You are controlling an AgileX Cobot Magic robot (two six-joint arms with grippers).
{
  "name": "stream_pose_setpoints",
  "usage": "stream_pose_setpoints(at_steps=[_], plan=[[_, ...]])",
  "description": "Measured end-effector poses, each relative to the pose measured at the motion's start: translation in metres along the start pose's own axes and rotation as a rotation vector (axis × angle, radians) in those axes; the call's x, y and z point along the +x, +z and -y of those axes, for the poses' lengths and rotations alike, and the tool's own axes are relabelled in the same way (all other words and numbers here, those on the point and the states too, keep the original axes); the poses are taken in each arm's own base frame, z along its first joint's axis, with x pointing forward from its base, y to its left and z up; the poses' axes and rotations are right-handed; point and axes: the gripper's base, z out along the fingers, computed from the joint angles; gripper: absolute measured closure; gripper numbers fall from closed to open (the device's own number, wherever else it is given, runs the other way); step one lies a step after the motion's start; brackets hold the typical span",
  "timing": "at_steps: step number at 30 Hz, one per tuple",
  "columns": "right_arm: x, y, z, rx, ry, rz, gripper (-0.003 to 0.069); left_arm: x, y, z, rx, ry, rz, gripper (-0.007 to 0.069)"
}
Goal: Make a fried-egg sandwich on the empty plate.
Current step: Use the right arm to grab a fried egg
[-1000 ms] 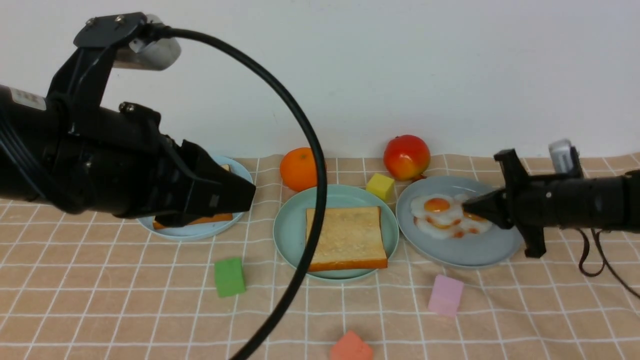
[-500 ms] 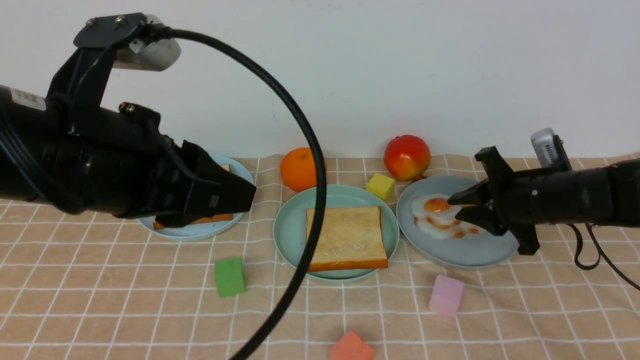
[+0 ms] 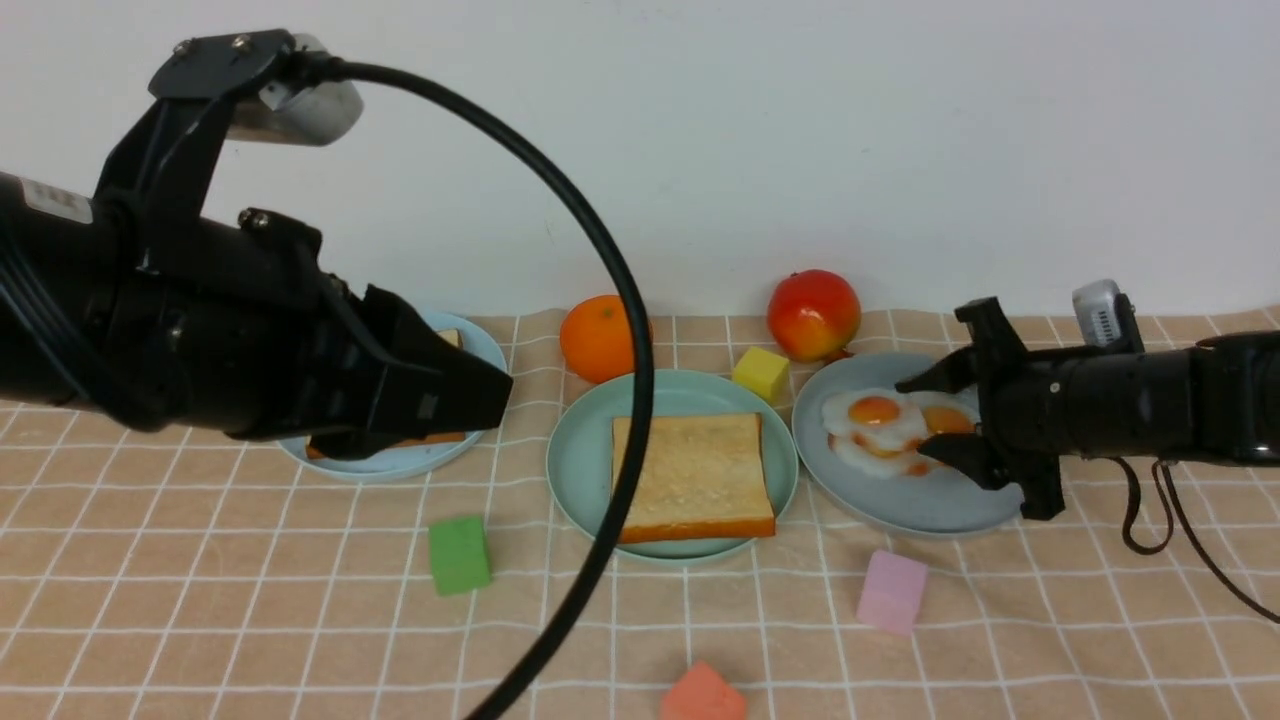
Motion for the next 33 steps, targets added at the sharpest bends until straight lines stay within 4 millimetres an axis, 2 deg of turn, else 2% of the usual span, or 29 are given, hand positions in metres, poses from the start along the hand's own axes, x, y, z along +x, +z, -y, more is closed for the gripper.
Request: stream_pose_setpoints(at_steps=[7,15,33], plan=[[-0.001,0.005,0.005,0.009,0.028,-0.002,0.0288,0.0,0.0,0.0,0.001,0.0,-0.003,0.0398],[0.002,0.015,0.015,0.023,0.052,-0.051,0.0291,0.0,0.0,0.0,0.0,0.002,-0.003,0.0393],[0.002,0.018,0.018,0.032,0.1,-0.055,0.0291,0.001,0.0,0.0,0.002,0.003,-0.011,0.0387]])
